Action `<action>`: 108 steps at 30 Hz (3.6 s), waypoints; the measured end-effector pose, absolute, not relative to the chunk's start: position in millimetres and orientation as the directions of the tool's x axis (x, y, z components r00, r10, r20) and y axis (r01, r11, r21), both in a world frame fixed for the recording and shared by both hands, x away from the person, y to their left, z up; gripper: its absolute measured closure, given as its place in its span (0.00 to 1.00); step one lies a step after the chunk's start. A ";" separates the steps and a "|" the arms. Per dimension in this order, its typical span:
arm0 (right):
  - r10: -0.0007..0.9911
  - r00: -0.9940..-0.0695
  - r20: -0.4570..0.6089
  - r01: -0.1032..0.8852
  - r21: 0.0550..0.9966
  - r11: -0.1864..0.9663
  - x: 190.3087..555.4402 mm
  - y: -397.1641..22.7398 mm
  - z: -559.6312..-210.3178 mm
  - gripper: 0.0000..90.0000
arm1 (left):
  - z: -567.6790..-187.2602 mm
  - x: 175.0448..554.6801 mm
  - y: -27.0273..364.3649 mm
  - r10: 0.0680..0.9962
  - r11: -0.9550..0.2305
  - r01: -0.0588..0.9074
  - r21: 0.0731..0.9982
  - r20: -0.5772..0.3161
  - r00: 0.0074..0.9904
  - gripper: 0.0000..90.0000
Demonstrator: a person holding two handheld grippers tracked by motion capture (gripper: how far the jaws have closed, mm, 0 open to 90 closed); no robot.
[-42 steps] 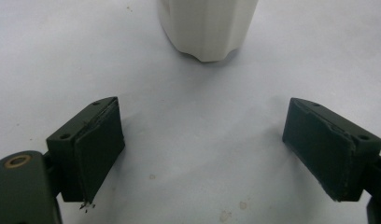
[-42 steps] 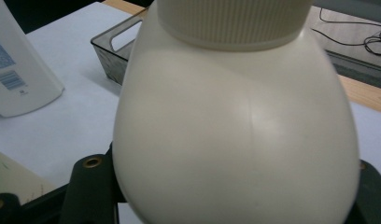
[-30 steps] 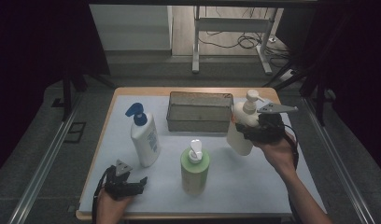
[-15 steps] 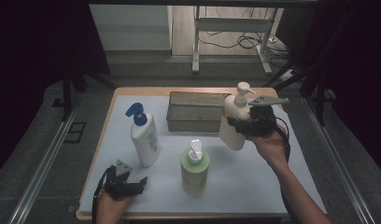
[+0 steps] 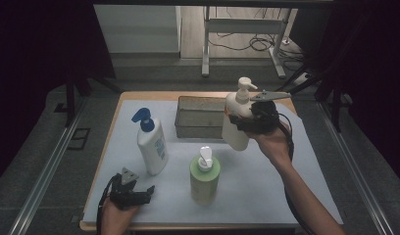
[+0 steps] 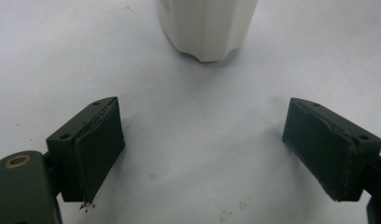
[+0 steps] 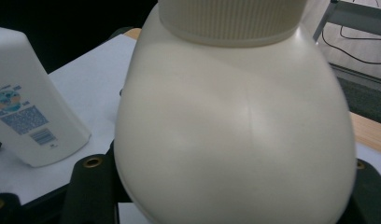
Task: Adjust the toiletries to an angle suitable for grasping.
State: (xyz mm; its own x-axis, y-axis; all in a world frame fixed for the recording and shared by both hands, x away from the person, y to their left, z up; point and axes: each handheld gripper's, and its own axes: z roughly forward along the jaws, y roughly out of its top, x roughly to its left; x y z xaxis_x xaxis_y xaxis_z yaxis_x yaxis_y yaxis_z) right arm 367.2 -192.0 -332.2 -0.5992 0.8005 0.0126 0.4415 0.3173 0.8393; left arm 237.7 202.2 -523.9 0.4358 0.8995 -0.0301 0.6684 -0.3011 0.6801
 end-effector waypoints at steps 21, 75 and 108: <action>0.811 -0.585 0.012 0.443 0.842 0.307 401.5 -165.3 -329.9 0.41 | -524.0 237.7 202.2 0.900 -0.301 0.668 0.681 -0.030 0.435 0.13; 0.844 -0.536 0.007 0.444 0.853 0.274 478.4 -114.7 -362.0 0.41 | -524.0 237.5 202.1 0.901 -0.297 0.670 0.680 -0.034 0.433 0.13; 0.840 -0.543 0.003 0.485 0.818 0.311 467.6 -113.2 -396.2 0.41 | -523.9 237.6 202.1 0.901 -0.298 0.671 0.679 -0.033 0.433 0.13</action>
State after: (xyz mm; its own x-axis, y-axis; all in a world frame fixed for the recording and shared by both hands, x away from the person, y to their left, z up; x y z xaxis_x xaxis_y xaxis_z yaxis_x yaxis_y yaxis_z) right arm 467.6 -113.2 -396.2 -0.5431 0.8397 0.0028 0.4847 0.3108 0.8176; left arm 237.6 202.1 -523.9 0.4331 0.9008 -0.0328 0.6710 -0.2979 0.6790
